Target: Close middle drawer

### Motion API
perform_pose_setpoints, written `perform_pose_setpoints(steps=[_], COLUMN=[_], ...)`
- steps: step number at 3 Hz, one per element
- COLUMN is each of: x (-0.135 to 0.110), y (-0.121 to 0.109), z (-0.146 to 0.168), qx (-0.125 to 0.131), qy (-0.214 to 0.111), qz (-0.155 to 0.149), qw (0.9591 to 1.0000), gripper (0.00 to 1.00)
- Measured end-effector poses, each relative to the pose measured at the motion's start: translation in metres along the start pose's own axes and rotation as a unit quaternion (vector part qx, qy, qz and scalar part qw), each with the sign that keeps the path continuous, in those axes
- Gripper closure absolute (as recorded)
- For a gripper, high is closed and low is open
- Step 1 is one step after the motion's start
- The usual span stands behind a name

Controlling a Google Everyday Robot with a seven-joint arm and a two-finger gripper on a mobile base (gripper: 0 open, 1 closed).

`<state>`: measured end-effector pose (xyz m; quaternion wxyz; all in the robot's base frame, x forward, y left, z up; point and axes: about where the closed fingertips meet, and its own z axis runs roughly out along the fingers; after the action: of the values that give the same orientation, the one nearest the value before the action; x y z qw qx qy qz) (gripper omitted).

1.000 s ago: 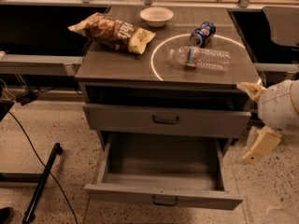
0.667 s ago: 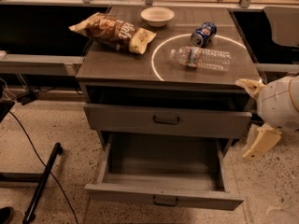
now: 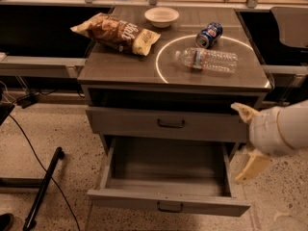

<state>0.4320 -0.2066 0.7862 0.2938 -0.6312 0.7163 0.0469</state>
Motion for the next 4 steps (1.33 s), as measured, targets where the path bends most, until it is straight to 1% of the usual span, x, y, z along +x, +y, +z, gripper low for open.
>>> perform_pose_setpoints(steps=[1,2,3,4], x=[0.029,0.052,0.052,0.063], y=[0.016,0.033,0.033,0.041], z=[0.046,0.069,0.070,0.090], qx=[0.021,0.016,0.015,-0.031], qy=[-0.004,-0.006,-0.007,0.000], qz=[-0.046,-0.067,-0.071,-0.058], qw=[0.9987,0.9976,0.9974,0.9978], gripper=[0.00,0.00,0.00,0.00])
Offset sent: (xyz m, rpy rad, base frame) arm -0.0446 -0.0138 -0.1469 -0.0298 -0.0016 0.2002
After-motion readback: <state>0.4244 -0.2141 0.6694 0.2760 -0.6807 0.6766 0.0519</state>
